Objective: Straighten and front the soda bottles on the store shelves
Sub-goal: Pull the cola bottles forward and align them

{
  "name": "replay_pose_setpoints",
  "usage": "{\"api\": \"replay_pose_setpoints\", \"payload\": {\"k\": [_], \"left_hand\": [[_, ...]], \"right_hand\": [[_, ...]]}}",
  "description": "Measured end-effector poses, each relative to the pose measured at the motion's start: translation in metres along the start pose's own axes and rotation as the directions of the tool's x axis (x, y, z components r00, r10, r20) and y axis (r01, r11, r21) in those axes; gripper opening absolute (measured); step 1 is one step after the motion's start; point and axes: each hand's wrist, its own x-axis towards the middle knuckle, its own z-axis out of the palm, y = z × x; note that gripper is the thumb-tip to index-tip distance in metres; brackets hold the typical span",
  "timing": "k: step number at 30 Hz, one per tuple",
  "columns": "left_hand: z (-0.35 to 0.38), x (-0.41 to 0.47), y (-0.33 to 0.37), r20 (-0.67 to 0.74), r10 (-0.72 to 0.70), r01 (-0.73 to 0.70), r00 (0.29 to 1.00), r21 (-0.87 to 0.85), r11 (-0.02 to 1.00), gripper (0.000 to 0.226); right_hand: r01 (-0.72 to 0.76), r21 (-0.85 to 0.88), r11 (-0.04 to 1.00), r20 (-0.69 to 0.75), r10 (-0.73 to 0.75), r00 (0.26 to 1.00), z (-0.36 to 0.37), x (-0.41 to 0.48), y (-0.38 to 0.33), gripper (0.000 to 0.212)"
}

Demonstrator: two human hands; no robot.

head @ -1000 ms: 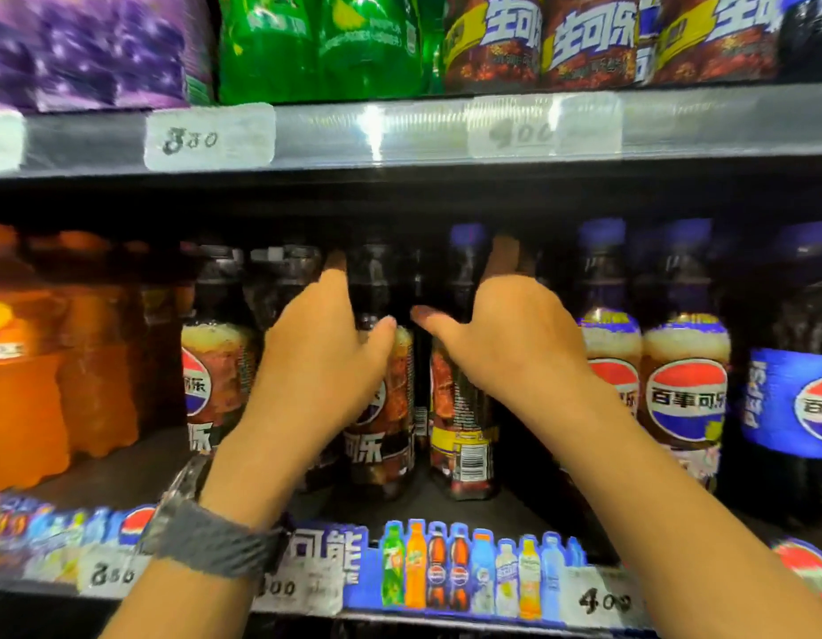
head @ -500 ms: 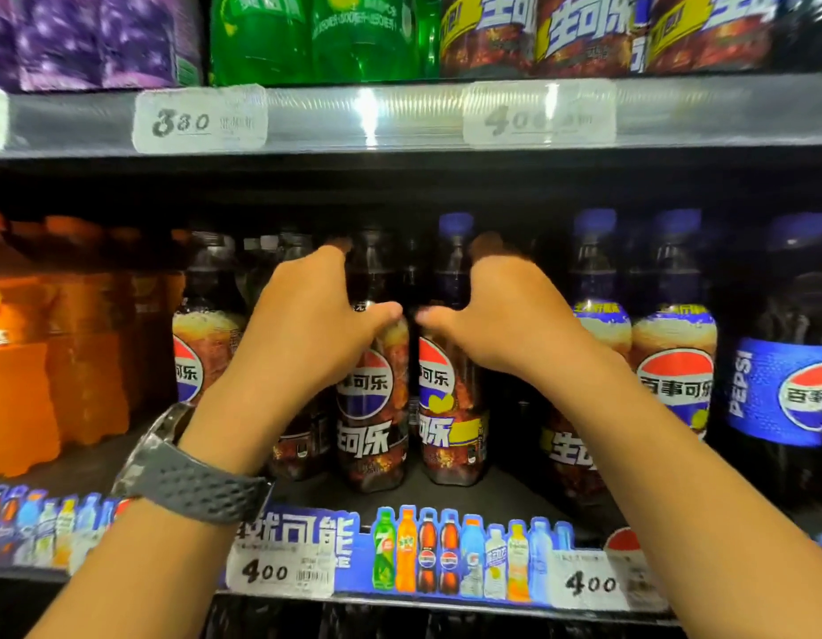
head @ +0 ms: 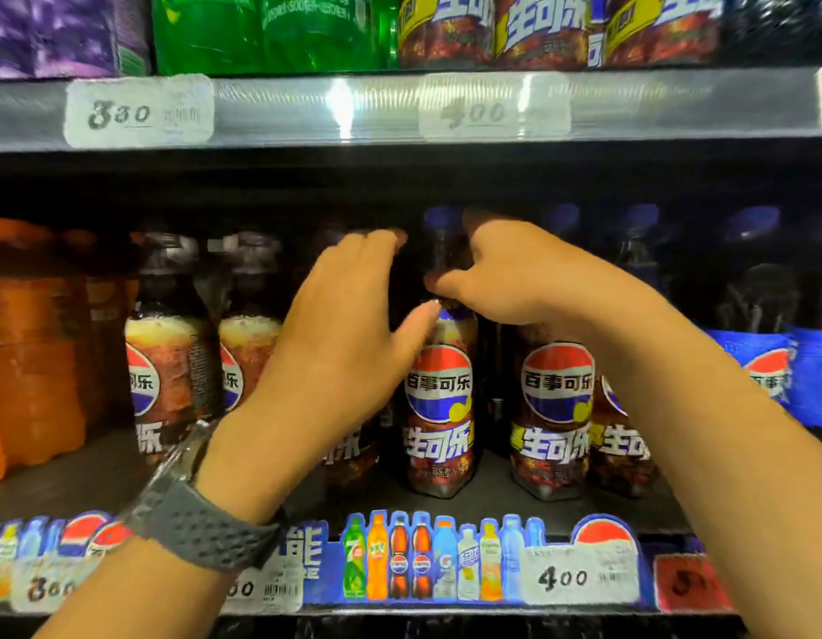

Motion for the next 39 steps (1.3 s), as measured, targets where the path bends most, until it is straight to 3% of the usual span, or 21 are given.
{"api": "replay_pose_setpoints", "payload": {"k": [2, 5, 7, 10, 13, 16, 20, 25, 28, 37, 39], "left_hand": [[0.005, 0.002, 0.003, 0.125, -0.023, 0.028, 0.992, -0.039, 0.999, 0.060], [0.005, 0.005, 0.002, 0.196, -0.023, 0.040, 0.980, -0.084, 0.996, 0.062], [0.007, 0.004, 0.004, 0.221, -0.002, 0.030, 0.975, -0.121, 0.992, 0.066], [0.016, -0.006, 0.005, 0.231, 0.033, -0.006, 0.972, -0.115, 0.993, 0.070], [0.032, -0.024, 0.006, 0.196, 0.007, 0.031, 0.981, -0.193, 0.981, 0.092], [0.047, -0.052, 0.013, 0.153, -0.080, 0.119, 0.985, -0.265, 0.957, 0.103], [0.060, -0.083, 0.023, 0.163, -0.153, 0.202, 0.975, -0.351, 0.914, 0.113], [0.067, -0.089, 0.032, 0.126, -0.212, 0.242, 0.969, -0.321, 0.916, 0.114], [0.071, -0.089, 0.036, 0.190, -0.273, 0.321, 0.943, -0.309, 0.895, 0.108], [0.072, -0.087, 0.049, 0.192, -0.306, 0.349, 0.932, -0.264, 0.899, 0.106], [0.065, -0.089, 0.052, 0.211, -0.327, 0.374, 0.921, -0.247, 0.894, 0.105]], "right_hand": [[-0.019, -0.020, 1.000, 0.006, 0.020, 1.000, -0.005, -0.004, -0.001, 0.031], [-0.008, -0.022, 1.000, -0.027, 0.007, 1.000, -0.009, -0.013, 0.004, 0.041], [0.028, 0.136, 0.990, -0.135, -0.009, 0.991, -0.017, -0.029, 0.019, 0.046], [0.149, 0.327, 0.933, -0.405, -0.004, 0.914, -0.028, -0.068, 0.054, 0.027], [0.055, 0.361, 0.931, -0.528, 0.156, 0.835, -0.018, -0.106, 0.095, 0.030], [-0.129, 0.361, 0.924, -0.431, 0.288, 0.856, 0.013, -0.133, 0.123, 0.056], [-0.205, 0.365, 0.908, -0.299, 0.322, 0.898, 0.048, -0.151, 0.135, 0.079], [-0.201, 0.271, 0.941, -0.260, 0.272, 0.926, 0.062, -0.153, 0.134, 0.073], [-0.210, 0.228, 0.951, -0.280, 0.270, 0.921, 0.064, -0.152, 0.135, 0.072], [-0.221, 0.243, 0.945, -0.255, 0.282, 0.925, 0.060, -0.159, 0.129, 0.064], [-0.252, 0.140, 0.957, -0.296, 0.284, 0.912, 0.057, -0.165, 0.122, 0.062]]}}
